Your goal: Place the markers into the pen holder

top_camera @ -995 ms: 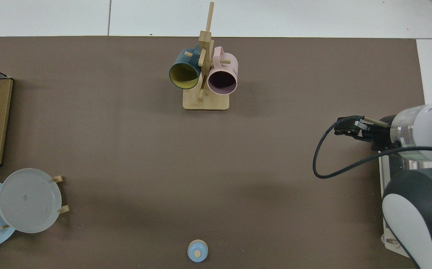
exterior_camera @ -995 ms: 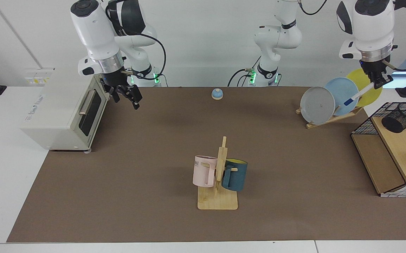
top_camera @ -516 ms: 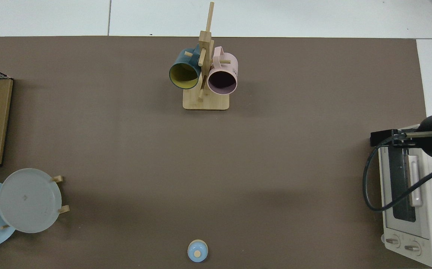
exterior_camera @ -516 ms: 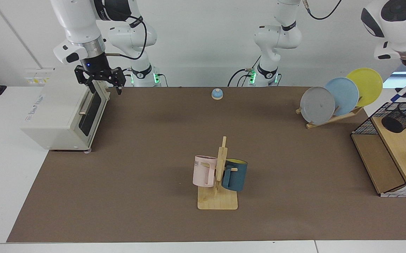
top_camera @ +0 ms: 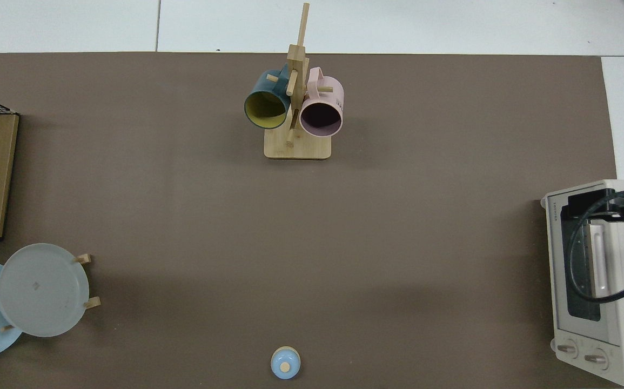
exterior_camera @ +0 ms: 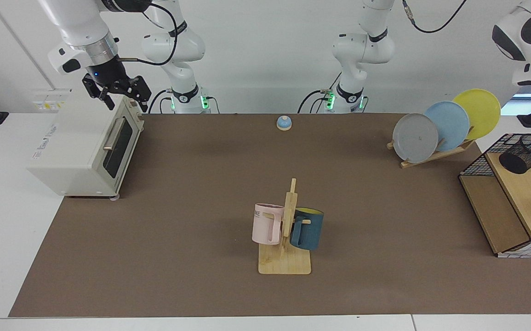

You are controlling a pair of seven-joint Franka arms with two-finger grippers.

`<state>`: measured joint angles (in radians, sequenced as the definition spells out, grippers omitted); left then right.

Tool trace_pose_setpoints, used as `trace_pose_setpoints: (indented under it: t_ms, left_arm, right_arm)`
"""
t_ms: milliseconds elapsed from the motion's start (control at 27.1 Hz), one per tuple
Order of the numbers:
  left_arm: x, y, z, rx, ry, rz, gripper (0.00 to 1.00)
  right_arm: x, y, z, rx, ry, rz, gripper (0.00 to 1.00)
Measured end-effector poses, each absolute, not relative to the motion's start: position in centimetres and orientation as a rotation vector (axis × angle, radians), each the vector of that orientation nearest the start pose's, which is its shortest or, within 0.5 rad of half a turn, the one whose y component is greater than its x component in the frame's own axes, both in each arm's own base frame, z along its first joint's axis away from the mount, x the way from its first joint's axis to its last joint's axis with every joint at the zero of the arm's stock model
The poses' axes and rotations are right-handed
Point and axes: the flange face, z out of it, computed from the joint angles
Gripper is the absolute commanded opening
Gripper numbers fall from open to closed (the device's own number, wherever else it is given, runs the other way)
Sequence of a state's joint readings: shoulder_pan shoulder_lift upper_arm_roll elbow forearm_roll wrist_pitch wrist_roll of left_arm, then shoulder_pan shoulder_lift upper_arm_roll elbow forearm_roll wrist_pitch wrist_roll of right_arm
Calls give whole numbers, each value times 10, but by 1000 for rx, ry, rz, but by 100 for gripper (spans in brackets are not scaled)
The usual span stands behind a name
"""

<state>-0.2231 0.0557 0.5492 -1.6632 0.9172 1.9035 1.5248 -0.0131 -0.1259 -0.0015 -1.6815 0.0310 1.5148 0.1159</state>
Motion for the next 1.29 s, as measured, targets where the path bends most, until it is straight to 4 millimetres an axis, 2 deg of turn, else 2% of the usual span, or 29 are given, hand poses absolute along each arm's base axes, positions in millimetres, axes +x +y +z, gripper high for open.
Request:
trace_pose_setpoints:
  t_ms: [184,295,406,442,479,516,700,885,1032,1143,1290]
  left_arm:
    - [566,239,600,-1711,1531,856,0]
    - [573,238,591,-1681,1535,899,0]
    - [581,237,576,-1652,1546,942,0]
    - [585,236,570,-1641,1549,957,19]
    - [588,236,566,-1630,1551,972,54]
    - [590,235,562,-1620,1551,985,100]
    - [599,234,552,-1563,1535,1043,100]
    - [602,233,554,-1554,1518,1043,100]
    - [604,228,555,-1557,1510,1030,100]
    - [609,215,554,-1573,1523,992,100]
    - [619,185,550,-1659,1577,870,100]
  right_arm:
    - [510,23,642,-3046,333,61,100]
    - [509,48,645,-3046,333,58,100]
    - [508,59,646,-3052,301,55,100]
    - [508,59,646,-3054,285,55,100]
    - [508,57,646,-3056,267,54,100]
    - [509,54,645,-3057,252,55,100]
    - [511,40,644,-3056,237,52,100]
    - [512,34,644,-3054,255,51,100]
    - [512,19,644,-3060,296,49,100]
    - [513,11,644,-3135,294,32,100]
    - [515,14,646,-3193,269,-10,100]
